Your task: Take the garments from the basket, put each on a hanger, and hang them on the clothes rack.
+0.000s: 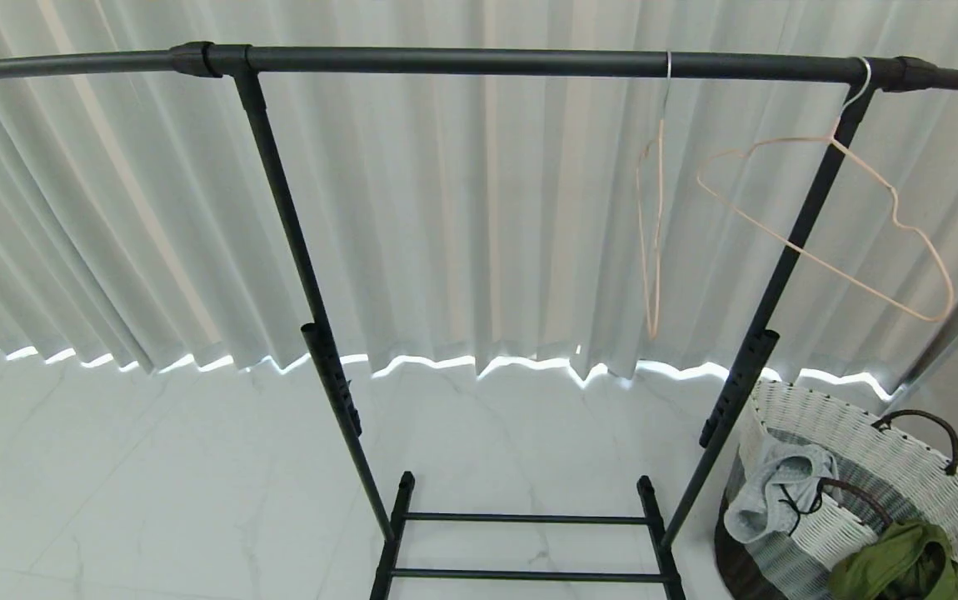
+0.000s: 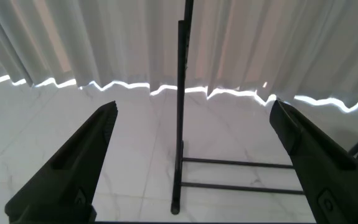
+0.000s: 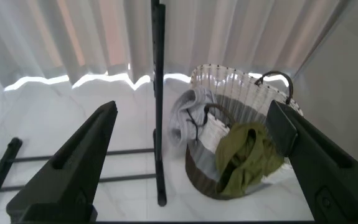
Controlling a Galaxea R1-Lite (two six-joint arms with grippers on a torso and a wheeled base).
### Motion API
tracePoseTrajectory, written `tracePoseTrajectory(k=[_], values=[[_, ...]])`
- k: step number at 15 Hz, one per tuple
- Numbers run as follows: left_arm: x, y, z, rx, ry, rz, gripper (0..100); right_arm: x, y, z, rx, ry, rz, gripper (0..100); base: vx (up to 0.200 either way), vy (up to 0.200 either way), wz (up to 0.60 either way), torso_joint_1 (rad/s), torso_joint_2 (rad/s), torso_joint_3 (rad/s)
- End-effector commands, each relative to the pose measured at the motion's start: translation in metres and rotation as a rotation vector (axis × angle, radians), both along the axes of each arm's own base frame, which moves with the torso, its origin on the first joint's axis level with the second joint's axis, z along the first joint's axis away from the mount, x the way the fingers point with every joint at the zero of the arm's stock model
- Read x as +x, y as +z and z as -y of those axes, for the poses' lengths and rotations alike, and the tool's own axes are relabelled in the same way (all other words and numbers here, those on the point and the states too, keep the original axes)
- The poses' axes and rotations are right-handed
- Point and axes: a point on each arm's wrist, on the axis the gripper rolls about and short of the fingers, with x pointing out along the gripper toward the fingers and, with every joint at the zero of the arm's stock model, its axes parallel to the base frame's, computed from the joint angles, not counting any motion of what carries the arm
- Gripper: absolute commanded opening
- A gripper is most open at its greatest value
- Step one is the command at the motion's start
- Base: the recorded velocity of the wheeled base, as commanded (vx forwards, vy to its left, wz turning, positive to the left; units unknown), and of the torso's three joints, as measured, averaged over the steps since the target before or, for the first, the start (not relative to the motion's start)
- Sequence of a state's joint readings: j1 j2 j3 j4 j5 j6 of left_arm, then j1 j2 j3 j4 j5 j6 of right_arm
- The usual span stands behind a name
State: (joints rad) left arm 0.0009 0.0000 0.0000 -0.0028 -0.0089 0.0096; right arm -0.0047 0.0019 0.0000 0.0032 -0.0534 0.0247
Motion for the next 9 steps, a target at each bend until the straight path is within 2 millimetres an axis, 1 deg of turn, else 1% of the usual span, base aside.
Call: tracePoseTrajectory(k=[1, 2, 8, 9], values=[[0.0, 0.0, 0.0, 0.0, 0.0, 0.0, 100, 0.0, 0.0, 0.0, 0.0, 0.0, 0.0, 100, 0.2, 0.0, 0.0, 0.007, 0.0, -0.002], [0.0, 0.0, 0.0, 0.0, 0.0, 0.0, 100, 0.0, 0.0, 0.0, 0.0, 0.001, 0.0, 100, 0.2, 0.0, 0.0, -0.002, 0.0, -0.002], [0.0, 0.0, 0.0, -0.002, 0.0, 0.0, 100, 0.0, 0.0, 0.0, 0.0, 0.0, 0.0, 100, 0.0, 0.0, 0.0, 0.0, 0.0, 0.0], [0.0, 0.0, 0.0, -0.002, 0.0, 0.0, 100, 0.0, 0.0, 0.0, 0.0, 0.0, 0.0, 100, 0.0, -0.2, 0.0, 0.002, 0.01, -0.002]])
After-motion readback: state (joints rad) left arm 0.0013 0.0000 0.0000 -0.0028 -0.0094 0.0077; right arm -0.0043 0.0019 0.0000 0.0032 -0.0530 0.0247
